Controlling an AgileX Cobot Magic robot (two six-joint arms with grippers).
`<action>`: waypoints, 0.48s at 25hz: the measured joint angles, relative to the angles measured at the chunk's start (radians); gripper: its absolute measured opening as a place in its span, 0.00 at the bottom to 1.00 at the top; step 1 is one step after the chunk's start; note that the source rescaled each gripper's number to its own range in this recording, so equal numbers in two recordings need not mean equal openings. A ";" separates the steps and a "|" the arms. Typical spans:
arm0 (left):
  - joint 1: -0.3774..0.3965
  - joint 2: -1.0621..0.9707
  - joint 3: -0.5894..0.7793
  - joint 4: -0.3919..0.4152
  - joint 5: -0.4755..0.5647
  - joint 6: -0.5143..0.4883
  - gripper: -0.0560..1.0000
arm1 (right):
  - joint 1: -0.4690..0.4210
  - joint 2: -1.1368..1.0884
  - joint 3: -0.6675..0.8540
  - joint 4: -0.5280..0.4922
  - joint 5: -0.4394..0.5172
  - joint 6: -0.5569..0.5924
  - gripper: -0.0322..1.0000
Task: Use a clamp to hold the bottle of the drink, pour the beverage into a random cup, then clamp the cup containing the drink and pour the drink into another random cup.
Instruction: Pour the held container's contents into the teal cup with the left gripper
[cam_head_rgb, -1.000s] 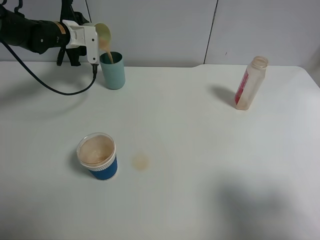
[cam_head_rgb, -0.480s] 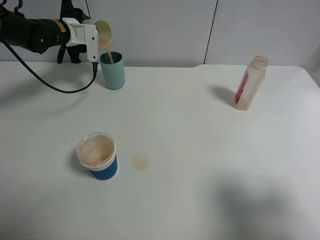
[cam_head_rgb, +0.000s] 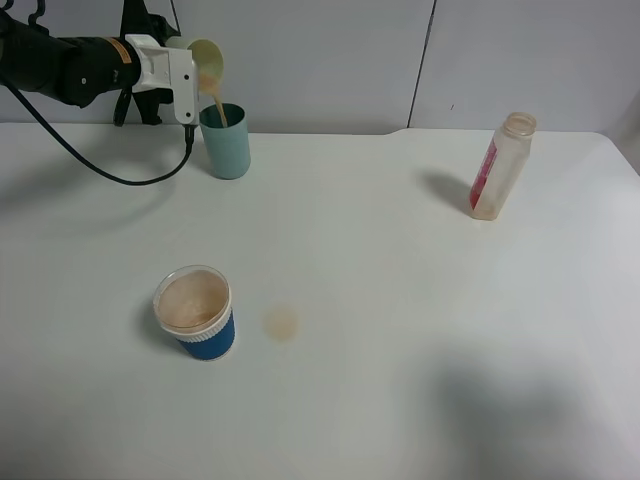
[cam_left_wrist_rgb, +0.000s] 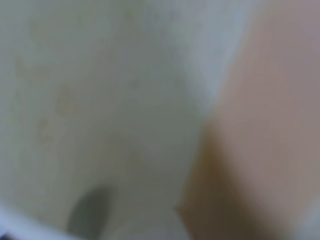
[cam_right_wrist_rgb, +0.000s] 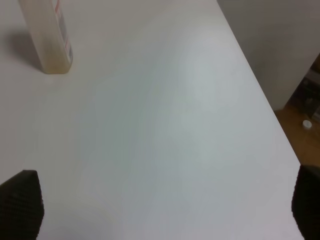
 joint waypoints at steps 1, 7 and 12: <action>0.000 0.000 0.000 0.000 -0.002 0.000 0.06 | 0.000 0.000 0.000 0.000 0.000 0.000 1.00; 0.000 0.000 0.000 0.000 -0.031 0.019 0.06 | 0.000 0.000 0.000 0.000 0.000 0.000 1.00; 0.000 0.000 0.000 0.000 -0.057 0.058 0.06 | 0.000 0.000 0.000 0.000 0.000 0.000 1.00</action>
